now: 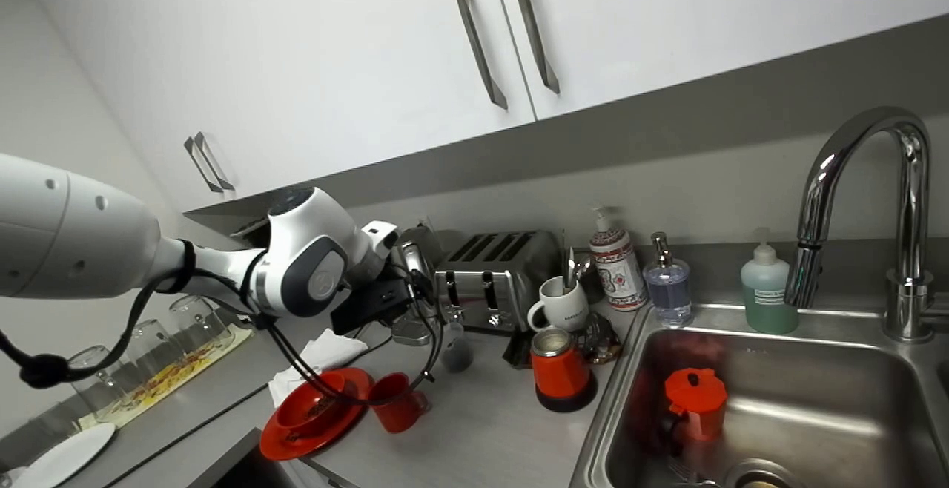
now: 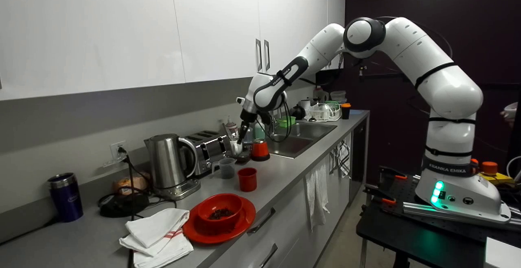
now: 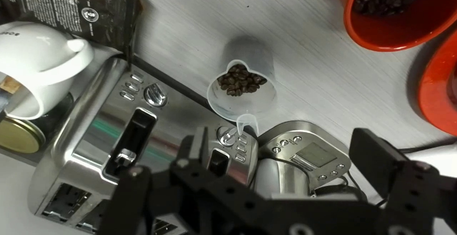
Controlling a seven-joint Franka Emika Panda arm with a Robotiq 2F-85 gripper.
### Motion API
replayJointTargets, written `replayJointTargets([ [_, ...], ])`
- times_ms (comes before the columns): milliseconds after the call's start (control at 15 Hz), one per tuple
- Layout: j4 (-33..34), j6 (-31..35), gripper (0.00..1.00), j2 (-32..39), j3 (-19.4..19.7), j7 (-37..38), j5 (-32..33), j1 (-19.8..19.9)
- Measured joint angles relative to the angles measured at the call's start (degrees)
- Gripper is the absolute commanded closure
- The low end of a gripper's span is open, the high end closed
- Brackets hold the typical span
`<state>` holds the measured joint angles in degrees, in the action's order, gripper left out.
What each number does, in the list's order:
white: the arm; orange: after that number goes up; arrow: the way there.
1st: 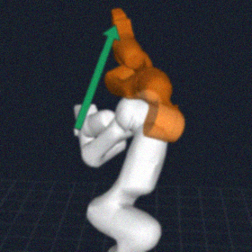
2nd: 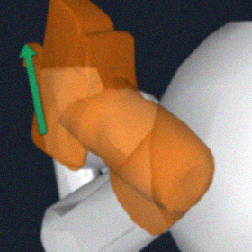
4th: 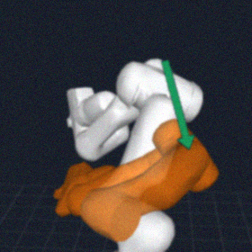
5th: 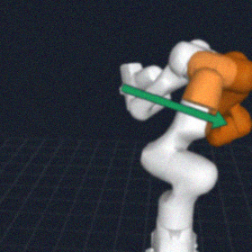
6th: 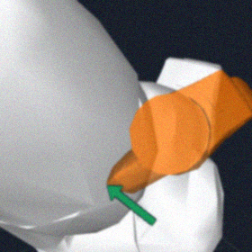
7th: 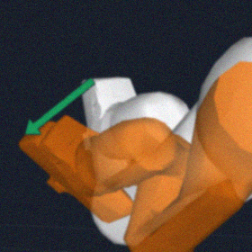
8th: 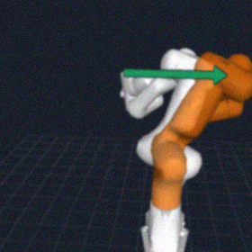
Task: Pick up the jar and pour some of its contents in the bowl
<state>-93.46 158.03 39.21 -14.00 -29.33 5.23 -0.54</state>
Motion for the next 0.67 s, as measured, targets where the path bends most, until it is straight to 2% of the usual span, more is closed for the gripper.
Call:
replayJointTargets([
  [467,0.5,-0.2,0.0,0.4,-0.2,0.0,0.0,0.4],
  [667,0.8,-0.7,0.0,2.1,-2.3,-0.6,-0.1,1.8],
])
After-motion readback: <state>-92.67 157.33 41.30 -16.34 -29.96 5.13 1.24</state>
